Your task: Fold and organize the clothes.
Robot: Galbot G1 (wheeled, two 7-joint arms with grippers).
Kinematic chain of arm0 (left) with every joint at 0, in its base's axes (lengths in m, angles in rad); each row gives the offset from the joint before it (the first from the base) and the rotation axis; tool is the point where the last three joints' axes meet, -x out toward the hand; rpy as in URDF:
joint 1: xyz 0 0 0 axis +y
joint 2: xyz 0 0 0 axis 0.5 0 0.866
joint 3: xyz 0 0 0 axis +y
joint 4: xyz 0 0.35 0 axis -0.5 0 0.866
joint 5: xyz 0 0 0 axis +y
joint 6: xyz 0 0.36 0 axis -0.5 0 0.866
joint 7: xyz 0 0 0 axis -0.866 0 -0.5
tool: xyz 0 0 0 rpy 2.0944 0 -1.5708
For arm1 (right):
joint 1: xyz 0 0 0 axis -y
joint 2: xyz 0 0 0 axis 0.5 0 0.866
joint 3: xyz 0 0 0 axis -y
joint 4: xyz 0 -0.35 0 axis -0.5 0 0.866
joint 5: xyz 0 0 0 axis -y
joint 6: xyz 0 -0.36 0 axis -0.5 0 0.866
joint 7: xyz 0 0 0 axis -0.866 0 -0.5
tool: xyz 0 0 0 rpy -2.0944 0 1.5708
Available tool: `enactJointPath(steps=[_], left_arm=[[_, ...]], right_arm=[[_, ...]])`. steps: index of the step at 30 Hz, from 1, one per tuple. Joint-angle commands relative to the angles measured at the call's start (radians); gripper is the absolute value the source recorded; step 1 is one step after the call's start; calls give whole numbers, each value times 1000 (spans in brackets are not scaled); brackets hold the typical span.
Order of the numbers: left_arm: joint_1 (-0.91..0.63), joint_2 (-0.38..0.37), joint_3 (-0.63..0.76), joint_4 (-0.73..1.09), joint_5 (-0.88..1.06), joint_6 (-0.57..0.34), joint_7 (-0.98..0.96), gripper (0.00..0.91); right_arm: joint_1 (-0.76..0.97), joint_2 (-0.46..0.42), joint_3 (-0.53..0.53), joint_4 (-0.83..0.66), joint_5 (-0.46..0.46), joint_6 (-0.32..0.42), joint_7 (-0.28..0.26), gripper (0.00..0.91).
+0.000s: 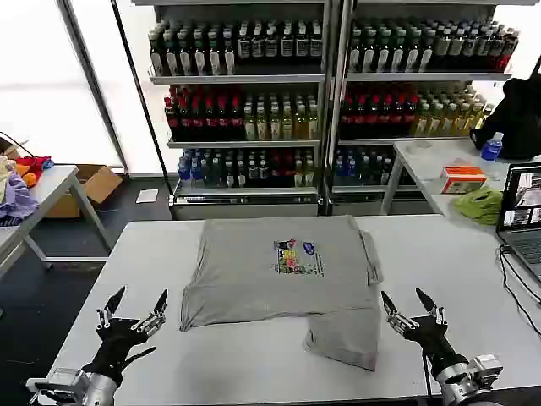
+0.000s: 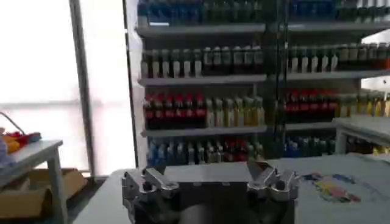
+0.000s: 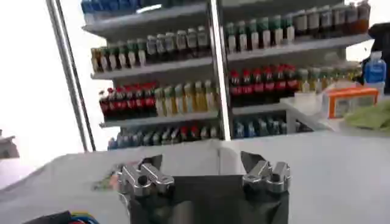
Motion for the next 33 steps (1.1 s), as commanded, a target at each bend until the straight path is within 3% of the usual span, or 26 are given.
enactJointPath(steps=[1,11,23,25,28,30,31,32,33], left_arm=[[-49,215,152,28,-194,258,-161,907],[-98,284,247,84,-295,258,-184,907],[-194,239,271,204,-265,255,-165,907],[-208,238,282,226,-266,252,-161,907],[-234,232,292,255,-264,238,-161,907],[-245,230,297,274,-249,230,-156,907],[-248,230,299,282,-244,227,-153,907],[-255,229,299,285,-248,227,-154,907],[-263,229,300,296,-247,225,-153,907]], right_arm=[[13,-49,-93,40,-26,-229,138,907],[-61,-19,-158,72,-84,-247,160,907],[-89,25,-182,78,-83,-266,179,897],[-83,30,-187,65,-88,-262,181,766],[-73,39,-190,62,-87,-265,181,665],[-71,39,-191,63,-87,-267,179,524],[-70,39,-191,63,-87,-267,179,363],[-69,39,-192,61,-88,-267,179,363],[-69,40,-193,57,-89,-268,180,111]])
